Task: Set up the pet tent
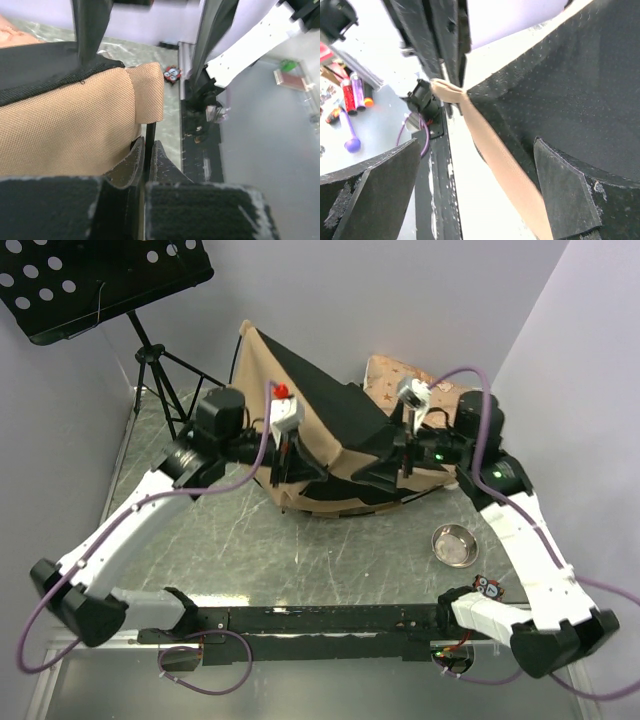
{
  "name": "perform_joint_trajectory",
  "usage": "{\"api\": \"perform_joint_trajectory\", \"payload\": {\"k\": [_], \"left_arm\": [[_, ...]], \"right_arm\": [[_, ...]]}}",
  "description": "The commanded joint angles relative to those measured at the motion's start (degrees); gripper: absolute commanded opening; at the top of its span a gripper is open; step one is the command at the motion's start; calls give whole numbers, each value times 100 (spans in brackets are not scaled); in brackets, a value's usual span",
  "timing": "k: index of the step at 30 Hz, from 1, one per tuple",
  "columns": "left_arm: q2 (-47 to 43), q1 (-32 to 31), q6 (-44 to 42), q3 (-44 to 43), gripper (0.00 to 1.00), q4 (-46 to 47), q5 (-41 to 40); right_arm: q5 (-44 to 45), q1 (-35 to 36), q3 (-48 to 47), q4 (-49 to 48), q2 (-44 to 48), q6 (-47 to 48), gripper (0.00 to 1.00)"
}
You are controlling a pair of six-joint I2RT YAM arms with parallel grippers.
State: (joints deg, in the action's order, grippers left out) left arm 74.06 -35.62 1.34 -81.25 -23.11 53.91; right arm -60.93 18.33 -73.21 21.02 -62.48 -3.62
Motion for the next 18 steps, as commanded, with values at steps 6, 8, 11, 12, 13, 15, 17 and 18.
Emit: {"api": "perform_joint_trajectory", "payload": {"k": [6, 8, 11, 12, 13, 15, 17, 18], "left_arm": [[-534, -183, 83, 673, 1, 1458, -883], [-384, -174, 348, 471, 1, 1599, -760], [-182, -218, 481, 207, 1, 1670, -566], [-129, -226, 524, 111, 1, 1687, -601], [-85, -218, 655, 57, 1, 1740, -679], [-24, -226, 963, -4, 1, 1976, -811], [11, -218, 1305, -40, 1, 2266, -996], [20, -218, 1594, -40, 1, 2494, -1127]], "right_arm": [[-61, -189, -230, 669, 736, 863, 99], [159, -145, -194, 509, 825, 758, 97], [423, -75, -334, 587, 869, 1107, 93], [537, -49, -378, 684, 878, 1300, 92], [634, -22, -422, 815, 878, 1520, 90], [844, 100, -422, 1105, 921, 1907, 85], [986, 232, -230, 1116, 1053, 1988, 82], [1038, 320, -81, 1020, 1123, 1901, 80]]}}
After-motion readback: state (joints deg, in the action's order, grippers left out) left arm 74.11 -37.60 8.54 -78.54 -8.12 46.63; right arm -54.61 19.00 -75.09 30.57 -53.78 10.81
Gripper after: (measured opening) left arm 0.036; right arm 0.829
